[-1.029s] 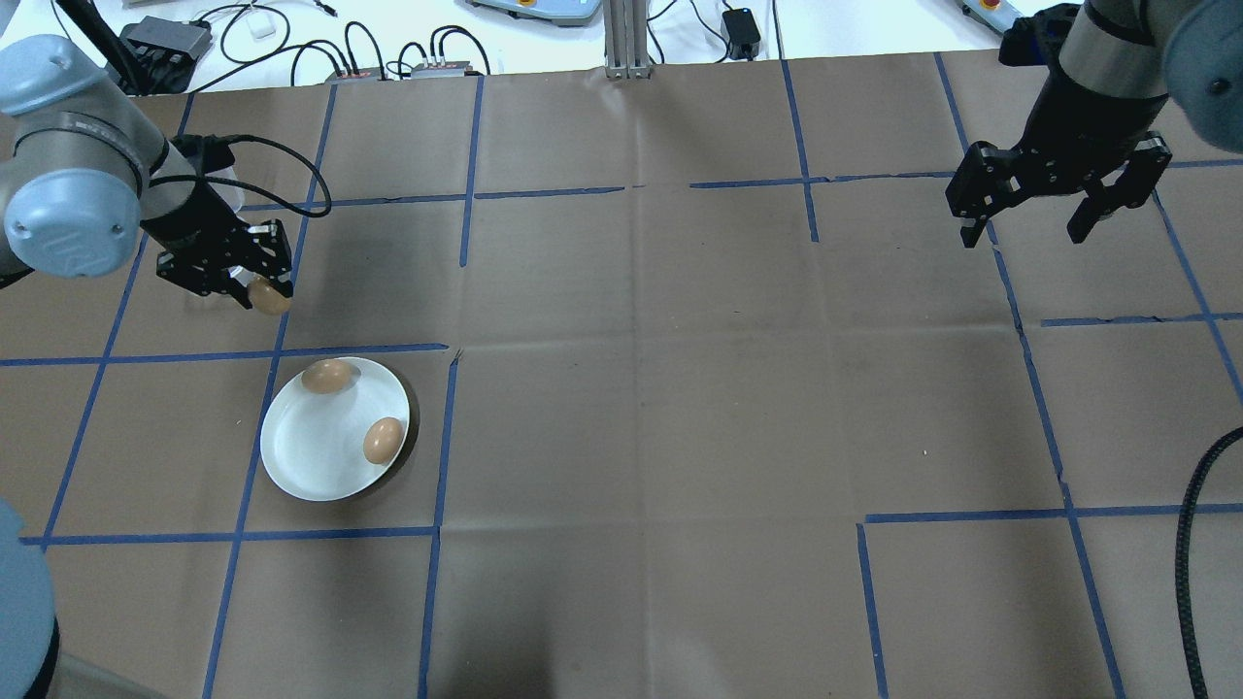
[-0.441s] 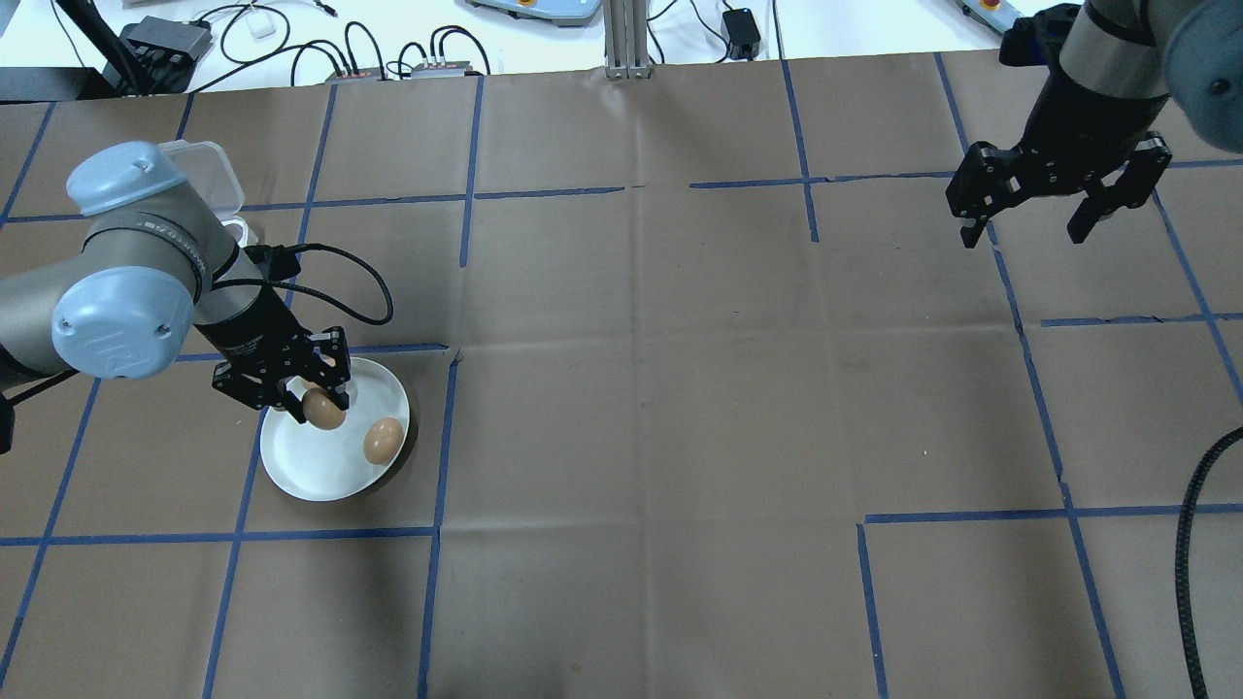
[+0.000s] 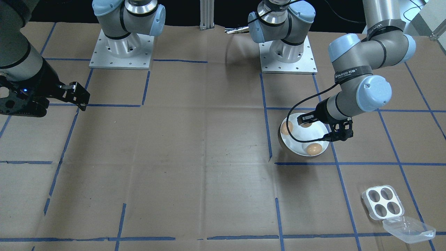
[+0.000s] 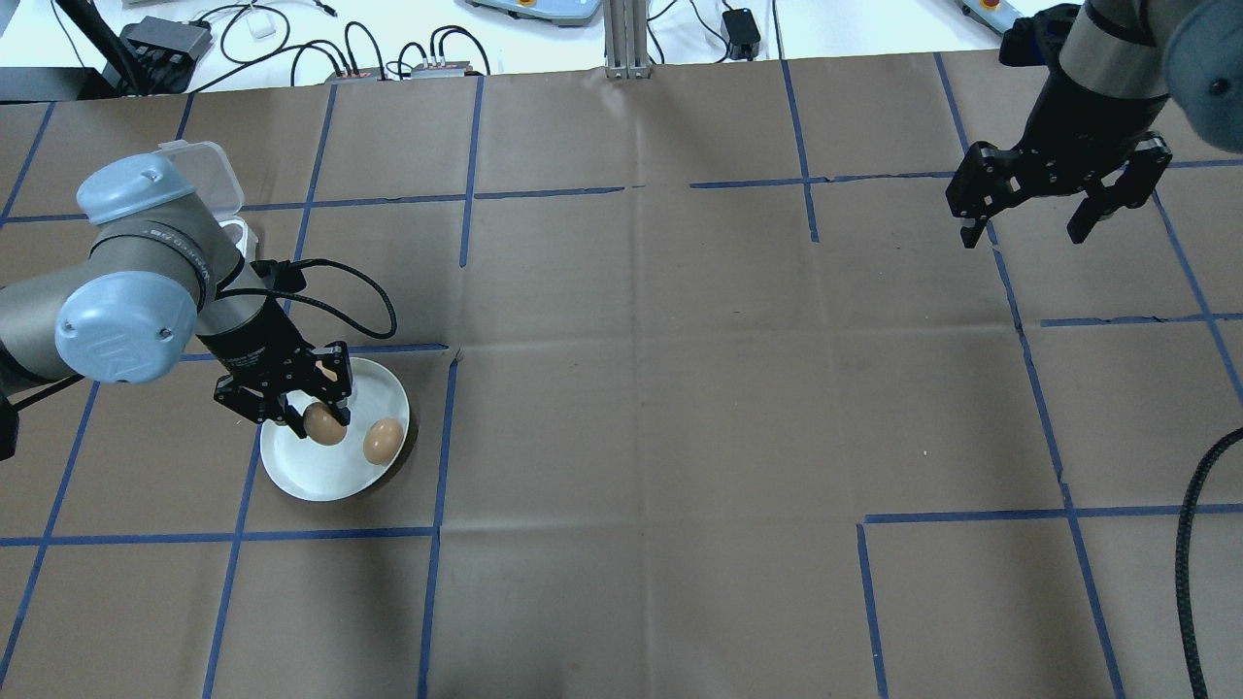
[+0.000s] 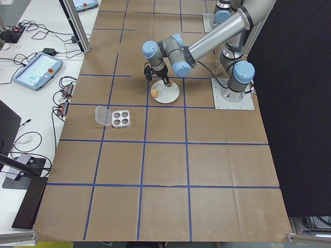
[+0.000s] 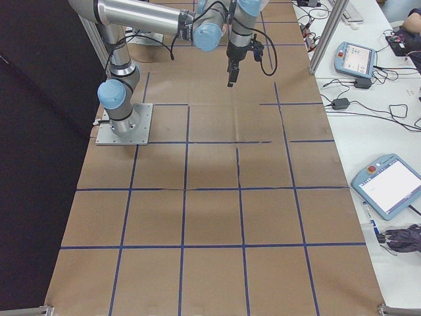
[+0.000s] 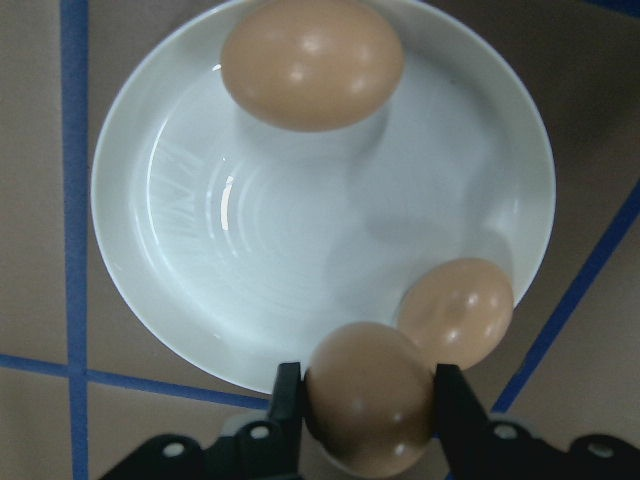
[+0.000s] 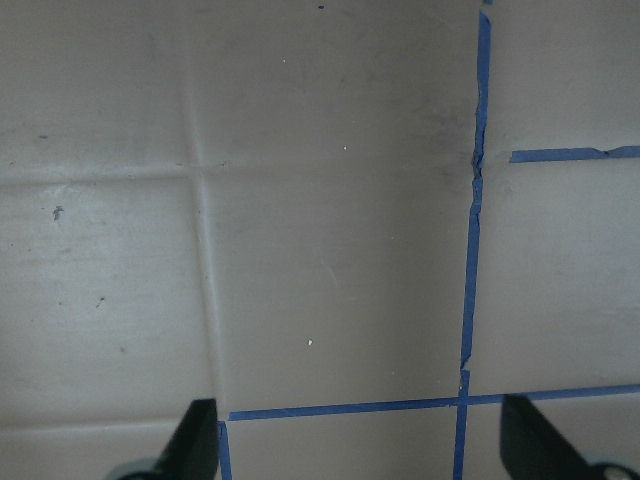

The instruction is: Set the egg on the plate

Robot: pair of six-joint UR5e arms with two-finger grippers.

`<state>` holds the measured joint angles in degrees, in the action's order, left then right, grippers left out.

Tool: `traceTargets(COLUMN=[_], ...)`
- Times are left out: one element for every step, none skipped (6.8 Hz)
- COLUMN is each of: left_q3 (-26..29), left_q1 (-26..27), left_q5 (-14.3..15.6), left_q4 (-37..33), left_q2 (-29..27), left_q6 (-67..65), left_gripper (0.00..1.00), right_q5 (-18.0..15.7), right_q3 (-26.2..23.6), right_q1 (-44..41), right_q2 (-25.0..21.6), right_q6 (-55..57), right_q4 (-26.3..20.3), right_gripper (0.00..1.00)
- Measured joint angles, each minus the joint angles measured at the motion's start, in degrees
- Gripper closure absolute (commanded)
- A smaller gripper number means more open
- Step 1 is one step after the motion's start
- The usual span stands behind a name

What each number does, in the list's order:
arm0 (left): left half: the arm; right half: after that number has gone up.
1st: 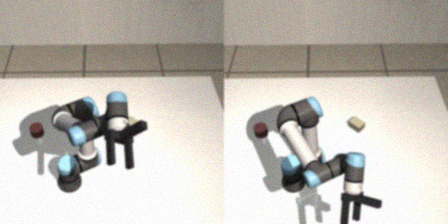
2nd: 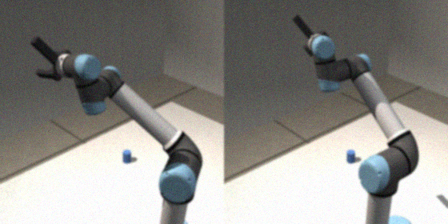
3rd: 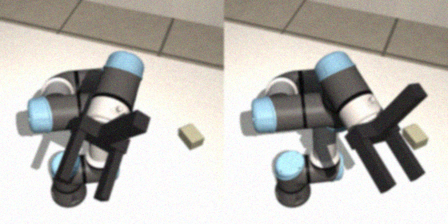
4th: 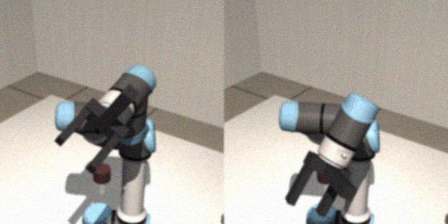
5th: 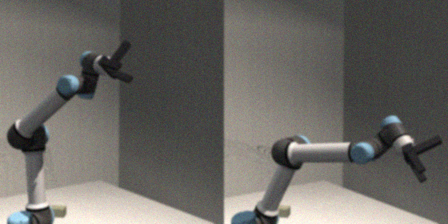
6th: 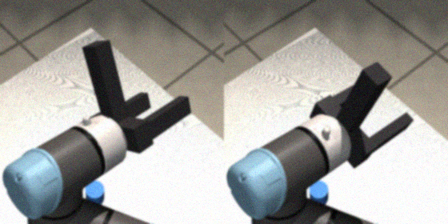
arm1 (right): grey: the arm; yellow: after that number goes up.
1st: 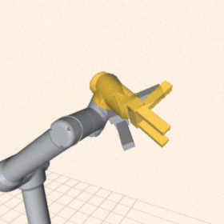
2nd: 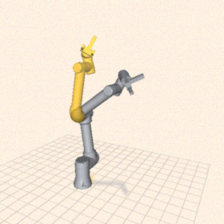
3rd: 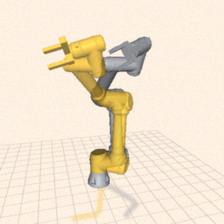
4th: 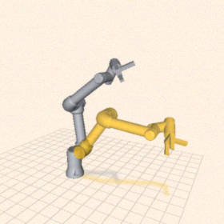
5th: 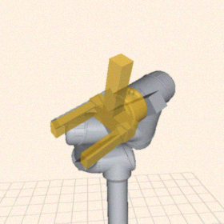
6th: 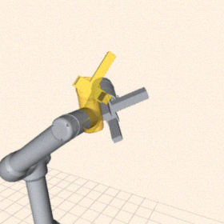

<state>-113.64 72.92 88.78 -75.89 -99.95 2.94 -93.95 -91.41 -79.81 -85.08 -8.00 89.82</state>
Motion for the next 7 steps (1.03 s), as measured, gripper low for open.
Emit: traceTargets(left_q3=[0.3,0.9,2.2,4.6,7.9,11.2,14.3], left_q1=[-0.3,-0.6,-0.9,-0.9,-0.3,0.8,2.6], left_q5=[0.0,0.1,0.0,-0.2,-0.6,-0.8,-0.8], left_q4=[0.1,0.2,0.4,0.8,1.4,1.6,1.5], left_q2=[0.1,0.2,0.3,0.1,0.0,-0.1,-0.1], left_q6=[1.6,3.6,5.4,6.6,9.0,12.2,13.0], left_gripper=[0.01,0.01,0.01,0.01,0.01,0.01,0.01], right_q5=[0.0,0.0,0.0,0.0,0.0,0.0,0.0], right_q3=[0.0,0.0,0.0,0.0,0.0,0.0,0.0], right_q1=[0.0,0.0,0.0,0.0,0.0,0.0,0.0], right_q2=[0.0,0.0,0.0,0.0,0.0,0.0,0.0], right_q6=[0.0,0.0,0.0,0.0,0.0,0.0,0.0], right_q4=[0.0,0.0,0.0,0.0,0.0,0.0,0.0], right_gripper=[0.0,0.0,0.0,0.0,0.0,0.0,0.0])
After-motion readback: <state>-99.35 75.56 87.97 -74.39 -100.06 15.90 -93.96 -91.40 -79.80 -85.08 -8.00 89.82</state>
